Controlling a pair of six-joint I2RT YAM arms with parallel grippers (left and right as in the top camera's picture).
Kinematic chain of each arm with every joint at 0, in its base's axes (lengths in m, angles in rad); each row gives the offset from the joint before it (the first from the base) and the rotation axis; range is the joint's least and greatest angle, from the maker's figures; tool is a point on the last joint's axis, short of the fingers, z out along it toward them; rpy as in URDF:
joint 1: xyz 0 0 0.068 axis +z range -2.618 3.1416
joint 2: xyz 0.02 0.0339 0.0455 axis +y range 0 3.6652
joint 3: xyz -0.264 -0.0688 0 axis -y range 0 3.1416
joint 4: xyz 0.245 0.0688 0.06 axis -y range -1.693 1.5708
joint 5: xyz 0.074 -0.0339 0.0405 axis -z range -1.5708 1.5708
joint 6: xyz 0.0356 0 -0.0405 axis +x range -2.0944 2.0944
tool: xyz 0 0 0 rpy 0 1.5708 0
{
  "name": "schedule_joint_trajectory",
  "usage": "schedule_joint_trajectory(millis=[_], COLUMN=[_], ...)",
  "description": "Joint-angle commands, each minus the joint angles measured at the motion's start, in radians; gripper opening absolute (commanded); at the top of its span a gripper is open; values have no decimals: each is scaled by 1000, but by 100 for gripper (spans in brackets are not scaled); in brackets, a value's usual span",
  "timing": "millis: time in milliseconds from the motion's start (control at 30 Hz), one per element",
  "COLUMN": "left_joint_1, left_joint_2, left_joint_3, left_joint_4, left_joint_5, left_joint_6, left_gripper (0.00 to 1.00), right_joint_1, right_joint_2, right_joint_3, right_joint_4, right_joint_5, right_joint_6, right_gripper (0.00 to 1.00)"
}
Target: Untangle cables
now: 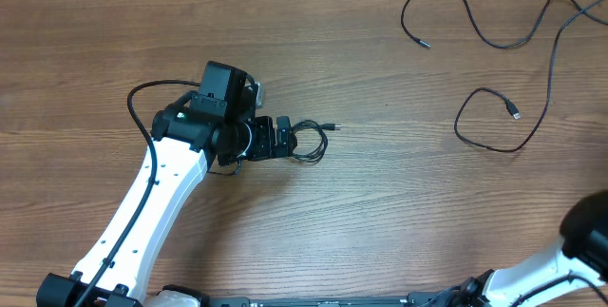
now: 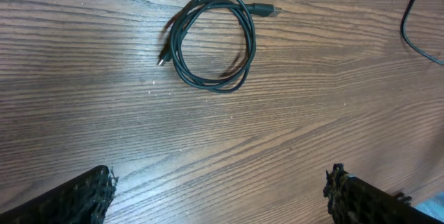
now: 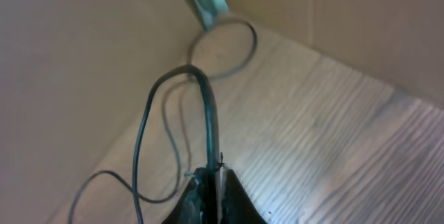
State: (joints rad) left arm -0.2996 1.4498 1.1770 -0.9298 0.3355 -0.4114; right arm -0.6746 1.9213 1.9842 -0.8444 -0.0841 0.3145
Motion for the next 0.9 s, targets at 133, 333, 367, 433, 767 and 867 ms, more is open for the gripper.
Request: schedule_joint_trajectory(millis=[133,333,367,433,767,867], left_joint_1=[-4,-4,-4,-4,-4,-4], left_joint_2=[5,5,5,5,5,5], left_joint_3=[9,9,9,9,9,9], left_joint_4=[0,0,0,0,0,0], left_joint_5=[-6,-6,-6,-6,-6,-6], left_joint_6=[8,8,8,8,8,8], left_gripper=[99,100,99,99,100,99], right_joint_1=[-41,-88,-93,-100,11,80], right_joint_2=[71,25,14,-8,-30,-29], right_joint_3=[25,27,27,27,26,26], right_joint_4=[-56,-66,-66,-54,-212,-347], right_joint_5=[53,32,4,-108,-661,-652], right_joint_6=[-8,-7,-7,-6,-8,-9], right_gripper=[100,100,100,100,100,100])
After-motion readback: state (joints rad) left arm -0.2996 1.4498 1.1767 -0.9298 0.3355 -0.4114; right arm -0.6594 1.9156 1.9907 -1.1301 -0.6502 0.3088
